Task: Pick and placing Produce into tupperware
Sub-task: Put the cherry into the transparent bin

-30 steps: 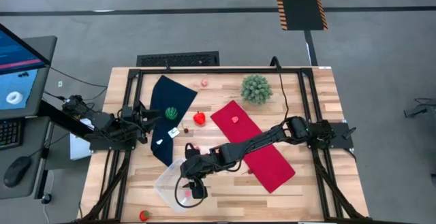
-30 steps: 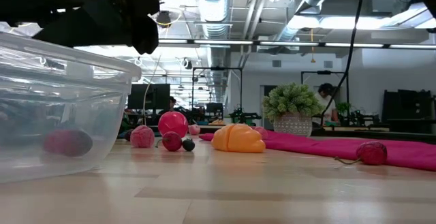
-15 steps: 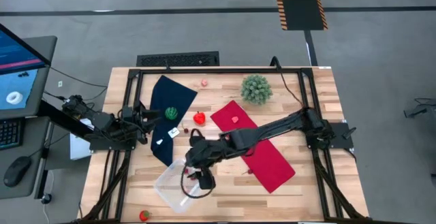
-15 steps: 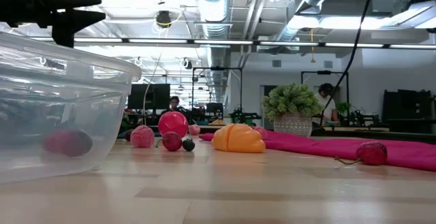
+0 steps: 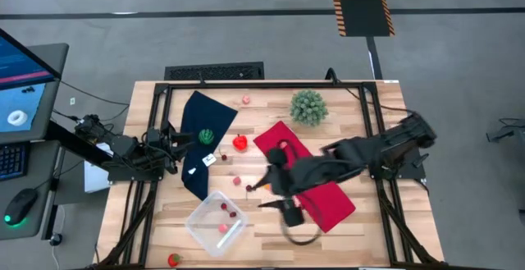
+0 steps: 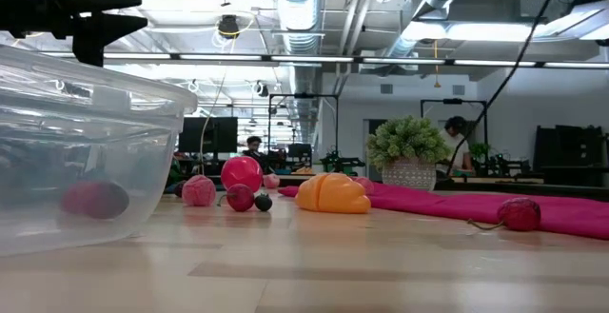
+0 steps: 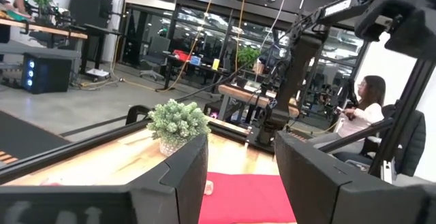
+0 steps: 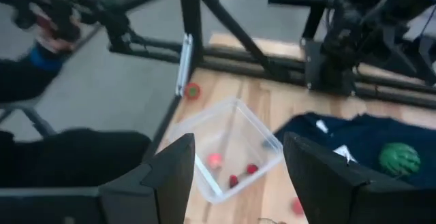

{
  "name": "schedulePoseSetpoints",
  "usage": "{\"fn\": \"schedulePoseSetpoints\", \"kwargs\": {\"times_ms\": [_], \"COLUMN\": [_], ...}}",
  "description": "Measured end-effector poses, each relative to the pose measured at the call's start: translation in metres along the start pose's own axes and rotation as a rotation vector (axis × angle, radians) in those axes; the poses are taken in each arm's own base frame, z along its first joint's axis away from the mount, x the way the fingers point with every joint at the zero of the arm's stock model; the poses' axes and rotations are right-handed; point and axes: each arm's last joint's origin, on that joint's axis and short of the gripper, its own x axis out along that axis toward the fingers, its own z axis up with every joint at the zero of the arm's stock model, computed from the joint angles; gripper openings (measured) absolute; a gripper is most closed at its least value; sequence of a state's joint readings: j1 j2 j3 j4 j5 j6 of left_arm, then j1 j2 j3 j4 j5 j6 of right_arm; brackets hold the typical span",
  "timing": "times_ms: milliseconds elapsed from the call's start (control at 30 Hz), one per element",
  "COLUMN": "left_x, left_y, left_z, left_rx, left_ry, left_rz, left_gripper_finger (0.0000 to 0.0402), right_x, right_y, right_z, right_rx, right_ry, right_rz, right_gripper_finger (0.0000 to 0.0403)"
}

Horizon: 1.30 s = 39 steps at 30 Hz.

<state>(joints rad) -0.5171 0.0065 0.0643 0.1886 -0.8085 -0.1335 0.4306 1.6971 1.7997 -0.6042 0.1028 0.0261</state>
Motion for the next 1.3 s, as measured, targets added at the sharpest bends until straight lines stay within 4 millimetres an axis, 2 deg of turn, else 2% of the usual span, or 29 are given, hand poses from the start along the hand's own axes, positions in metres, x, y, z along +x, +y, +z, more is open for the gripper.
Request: {"fn": "schedulePoseSetpoints", "kwargs": {"times_ms": [67, 167, 400, 600, 767, 1000, 1167, 1300], "left_x": [0.000, 0.000, 0.000, 0.000, 0.002, 0.011, 0.020, 0.033], "left_y": [0.000, 0.000, 0.000, 0.000, -0.001, -0.009, -0.019, -0.030], "left_z": [0.000, 0.000, 0.000, -0.001, -0.004, -0.009, -0.014, -0.012], "left_rx": [0.000, -0.001, -0.001, -0.023, -0.018, -0.036, -0.025, 0.004], "left_ry": [0.000, 0.000, 0.000, 0.008, 0.028, 0.065, 0.072, 0.106], "left_rz": [0.000, 0.000, 0.000, 0.005, 0.031, 0.029, -0.008, 0.018], "left_gripper_finger": [0.0162, 0.0162, 0.0162, 0.0162, 0.0162, 0.0162, 0.0162, 0.0162], "right_x": [-0.016, -0.035, -0.075, -0.098, -0.108, -0.109, -0.108, -0.107], "right_y": [0.006, 0.013, 0.019, 0.031, 0.037, 0.049, 0.062, 0.063], "right_z": [-0.008, -0.030, -0.101, -0.148, -0.177, -0.214, -0.241, -0.260], "right_rx": [-0.003, -0.003, 0.110, 0.162, 0.195, 0.204, 0.192, 0.237], "right_ry": [-0.052, -0.122, -0.178, -0.320, -0.360, -0.370, -0.423, -0.445], "right_rz": [0.005, -0.013, -0.214, -0.228, -0.244, -0.379, -0.333, -0.350], "right_gripper_finger": [0.0249, 0.0249, 0.0249, 0.0249, 0.0249, 0.0249, 0.0249, 0.0249]}}
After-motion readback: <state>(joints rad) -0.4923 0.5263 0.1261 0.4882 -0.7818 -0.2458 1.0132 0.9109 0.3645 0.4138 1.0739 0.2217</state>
